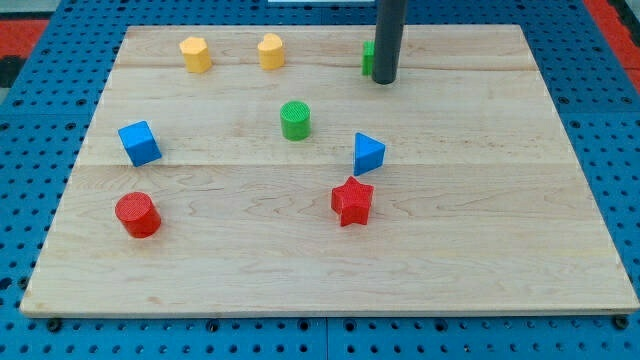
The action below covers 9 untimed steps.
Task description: Move the green circle towards top right
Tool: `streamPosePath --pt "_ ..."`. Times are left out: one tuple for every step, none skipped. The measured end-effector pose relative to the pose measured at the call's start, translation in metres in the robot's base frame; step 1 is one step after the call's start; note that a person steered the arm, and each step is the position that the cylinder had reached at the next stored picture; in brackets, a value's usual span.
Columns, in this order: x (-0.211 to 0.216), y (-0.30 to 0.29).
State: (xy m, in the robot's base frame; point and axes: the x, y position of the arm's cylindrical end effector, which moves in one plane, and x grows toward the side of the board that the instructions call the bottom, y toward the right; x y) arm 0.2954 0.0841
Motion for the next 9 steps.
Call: streamPosePath --pt "-0.011 0.000" --pt "0.012 -0.047" --pt "-0.012 -0.175" --pt "-0.009 -0.215" --pt "-0.013 -0.246" --pt "-0.017 -0.253" --pt "0.041 -0.218" --pt "0.105 -0.194" --pt "0.102 -0.105"
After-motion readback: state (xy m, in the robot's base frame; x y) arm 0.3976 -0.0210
